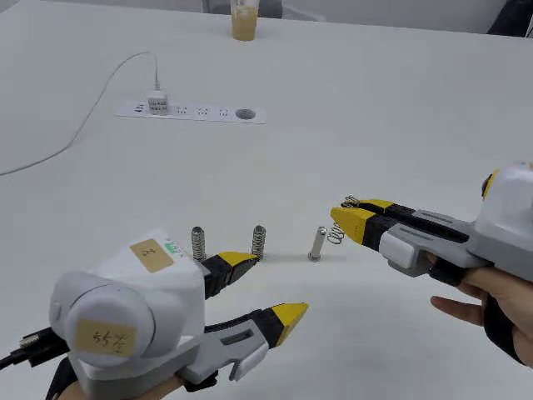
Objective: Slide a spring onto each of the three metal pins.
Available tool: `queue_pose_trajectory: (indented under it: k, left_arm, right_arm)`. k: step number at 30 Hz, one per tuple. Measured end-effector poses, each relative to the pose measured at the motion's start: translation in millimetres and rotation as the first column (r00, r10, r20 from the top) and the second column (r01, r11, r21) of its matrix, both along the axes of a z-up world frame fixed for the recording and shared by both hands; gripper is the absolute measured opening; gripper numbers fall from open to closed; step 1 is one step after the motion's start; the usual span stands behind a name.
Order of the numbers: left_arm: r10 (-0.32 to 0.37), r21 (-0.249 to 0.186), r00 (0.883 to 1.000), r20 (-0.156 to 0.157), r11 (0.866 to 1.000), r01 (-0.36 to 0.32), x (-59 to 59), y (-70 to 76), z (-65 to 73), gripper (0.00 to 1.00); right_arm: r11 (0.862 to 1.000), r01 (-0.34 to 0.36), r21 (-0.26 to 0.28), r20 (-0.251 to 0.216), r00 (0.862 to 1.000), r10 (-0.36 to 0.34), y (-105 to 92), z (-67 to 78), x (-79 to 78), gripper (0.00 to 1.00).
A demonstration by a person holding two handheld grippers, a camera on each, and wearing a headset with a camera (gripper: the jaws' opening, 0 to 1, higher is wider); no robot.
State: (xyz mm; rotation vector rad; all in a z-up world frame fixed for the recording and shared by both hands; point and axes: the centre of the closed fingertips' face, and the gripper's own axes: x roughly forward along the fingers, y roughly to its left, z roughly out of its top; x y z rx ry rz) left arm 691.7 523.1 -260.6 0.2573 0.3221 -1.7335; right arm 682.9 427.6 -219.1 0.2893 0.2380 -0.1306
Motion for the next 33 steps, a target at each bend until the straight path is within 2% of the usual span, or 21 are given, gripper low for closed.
queue_pose_trajectory:
  k: [2,5,11,17,23,33]
  left_arm:
    - [0.014,0.009,1.0,0.021,1.0,-0.014,5.3,2.6,-1.8,0.5]
    - [0.027,0.012,0.999,0.026,1.0,-0.027,10.8,5.4,-2.5,0.53]
    - [0.053,0.021,0.999,0.006,0.998,-0.053,18.9,8.0,-7.0,0.61]
    - [0.091,0.027,0.996,-0.002,0.995,-0.091,27.0,10.0,-9.2,0.68]
    - [0.133,0.046,0.991,0.009,0.99,-0.133,37.6,12.5,-17.6,0.75]
    - [0.179,0.051,0.984,-0.008,0.983,-0.178,46.8,16.0,-21.2,0.86]
  right_arm:
    - [1.0,0.006,-0.009,-0.007,1.0,-0.006,-3.3,-2.8,1.3,0.12]
    - [1.0,0.014,-0.017,-0.017,1.0,-0.015,-9.3,-7.6,3.8,0.12]
    - [0.998,0.041,-0.057,-0.025,0.999,-0.042,-22.8,-12.7,8.8,0.12]
    - [0.997,0.049,-0.066,-0.033,0.998,-0.051,-31.6,-19.5,15.0,0.12]
    - [0.996,0.048,-0.076,-0.04,0.998,-0.051,-34.1,-25.5,23.9,0.12]
    - [0.992,0.052,-0.119,-0.077,0.995,-0.061,-34.7,-40.5,28.8,0.12]
